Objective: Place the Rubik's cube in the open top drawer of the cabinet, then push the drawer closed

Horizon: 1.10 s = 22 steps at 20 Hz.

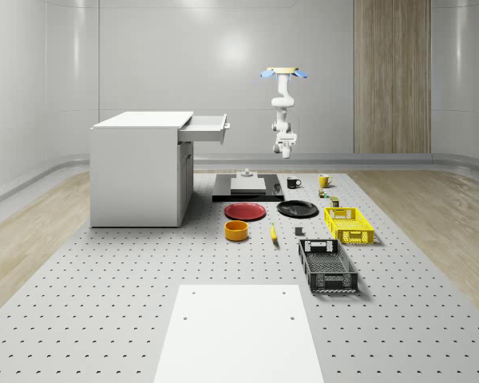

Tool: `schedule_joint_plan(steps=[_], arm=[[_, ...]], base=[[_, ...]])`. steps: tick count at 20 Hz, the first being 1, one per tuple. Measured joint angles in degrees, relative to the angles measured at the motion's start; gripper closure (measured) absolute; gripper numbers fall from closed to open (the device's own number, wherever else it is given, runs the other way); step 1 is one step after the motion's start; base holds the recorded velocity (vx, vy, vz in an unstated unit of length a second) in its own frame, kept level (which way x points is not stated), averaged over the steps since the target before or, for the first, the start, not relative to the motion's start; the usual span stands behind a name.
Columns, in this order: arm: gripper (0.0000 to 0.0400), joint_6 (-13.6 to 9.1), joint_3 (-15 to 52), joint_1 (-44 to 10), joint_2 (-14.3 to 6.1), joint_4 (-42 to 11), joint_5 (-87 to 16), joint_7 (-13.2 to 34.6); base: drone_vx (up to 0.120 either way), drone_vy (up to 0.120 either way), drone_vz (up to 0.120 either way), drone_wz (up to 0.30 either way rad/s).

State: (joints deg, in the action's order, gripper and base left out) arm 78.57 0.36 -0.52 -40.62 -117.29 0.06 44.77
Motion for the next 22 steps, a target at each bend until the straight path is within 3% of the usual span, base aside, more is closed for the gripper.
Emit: schedule_joint_plan(steps=[15, 18, 22], arm=[[0.0000, 0.65, 1.06, -0.35, -0.46, -0.45, -1.45, 0.17], [0.0000, 0.79, 1.81, -0.59, -0.56, -0.57, -2.49, 0.31], [0.0000, 0.99, 3.62, -1.14, -0.71, -0.83, -5.04, 0.64]], base=[[0.000, 0.000, 0.000, 0.000], [0.000, 0.107, 0.000, 0.000], [0.120, 0.120, 0.000, 0.000]])
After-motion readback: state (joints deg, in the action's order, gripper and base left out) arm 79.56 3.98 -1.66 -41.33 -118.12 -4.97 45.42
